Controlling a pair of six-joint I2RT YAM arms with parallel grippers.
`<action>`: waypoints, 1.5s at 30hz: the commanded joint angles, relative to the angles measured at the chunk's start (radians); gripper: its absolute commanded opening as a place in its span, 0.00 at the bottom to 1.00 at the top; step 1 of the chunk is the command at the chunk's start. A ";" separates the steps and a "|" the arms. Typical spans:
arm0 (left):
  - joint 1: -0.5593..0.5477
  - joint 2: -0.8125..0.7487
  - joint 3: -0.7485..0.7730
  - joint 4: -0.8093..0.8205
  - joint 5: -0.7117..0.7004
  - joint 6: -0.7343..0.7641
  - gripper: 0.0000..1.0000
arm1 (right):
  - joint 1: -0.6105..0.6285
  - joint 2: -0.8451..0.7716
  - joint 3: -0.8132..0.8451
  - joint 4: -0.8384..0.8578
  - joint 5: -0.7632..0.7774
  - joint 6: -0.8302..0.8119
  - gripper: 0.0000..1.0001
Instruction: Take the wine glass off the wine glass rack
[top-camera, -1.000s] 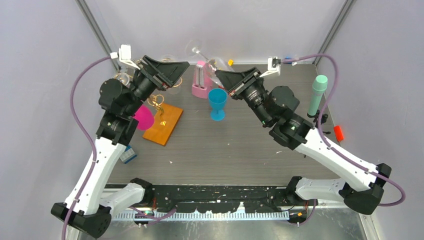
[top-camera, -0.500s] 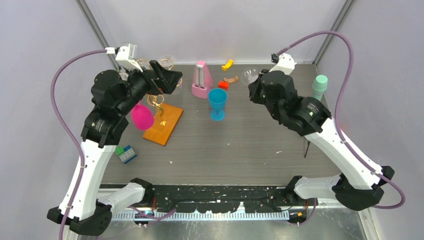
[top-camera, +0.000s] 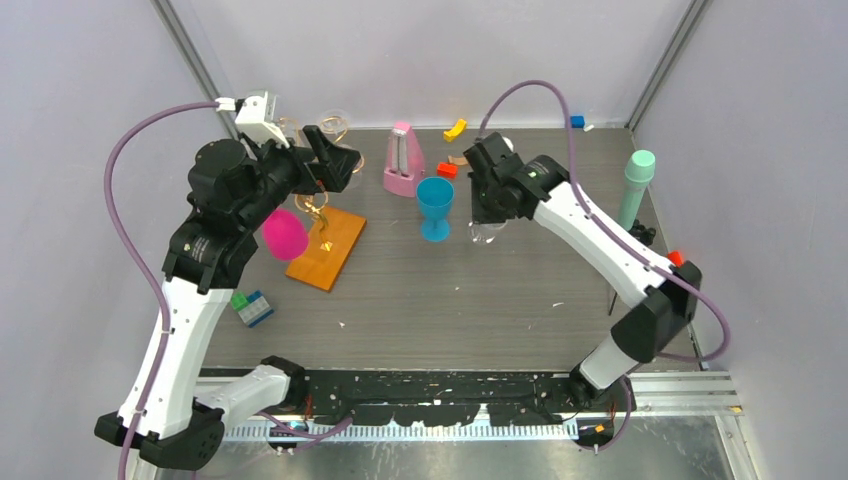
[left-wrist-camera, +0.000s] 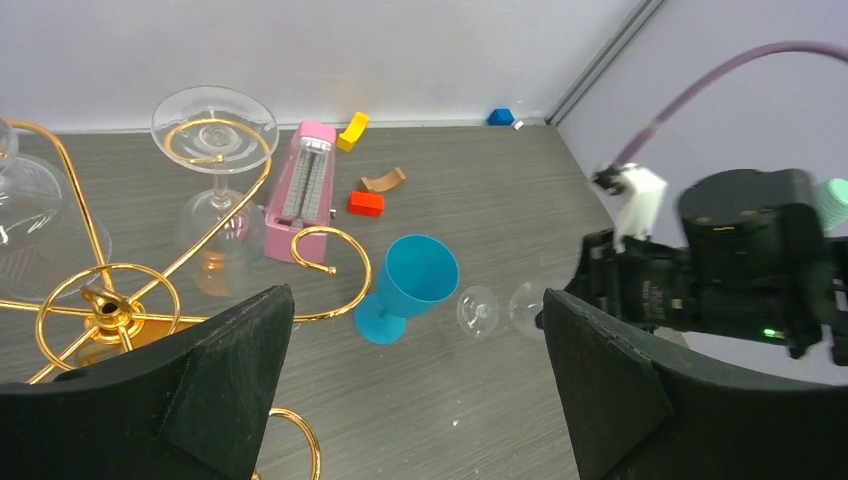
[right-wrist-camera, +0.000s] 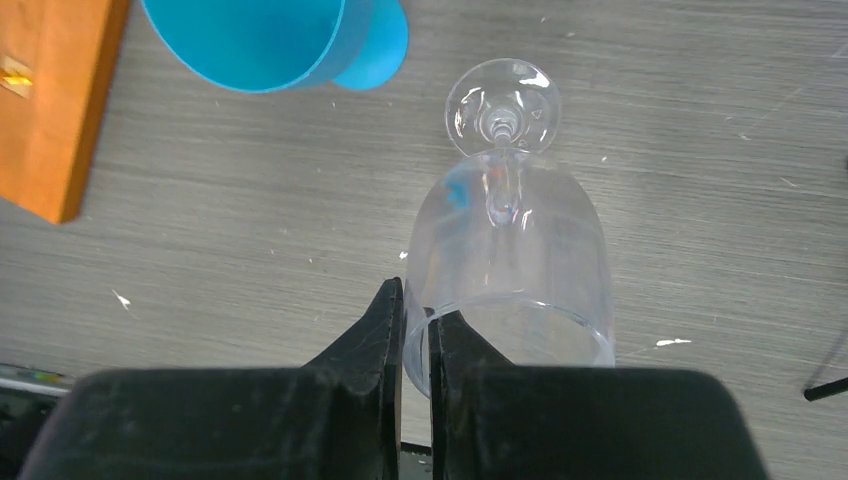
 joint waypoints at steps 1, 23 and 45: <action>-0.001 -0.005 0.027 -0.003 -0.009 0.024 0.98 | -0.006 0.067 0.082 -0.029 -0.073 -0.079 0.00; -0.001 0.001 0.006 0.039 -0.006 -0.031 0.97 | -0.131 0.349 0.272 -0.046 -0.165 -0.150 0.00; -0.001 0.096 0.145 -0.038 -0.025 -0.012 0.98 | -0.143 0.411 0.582 -0.199 -0.120 -0.120 0.46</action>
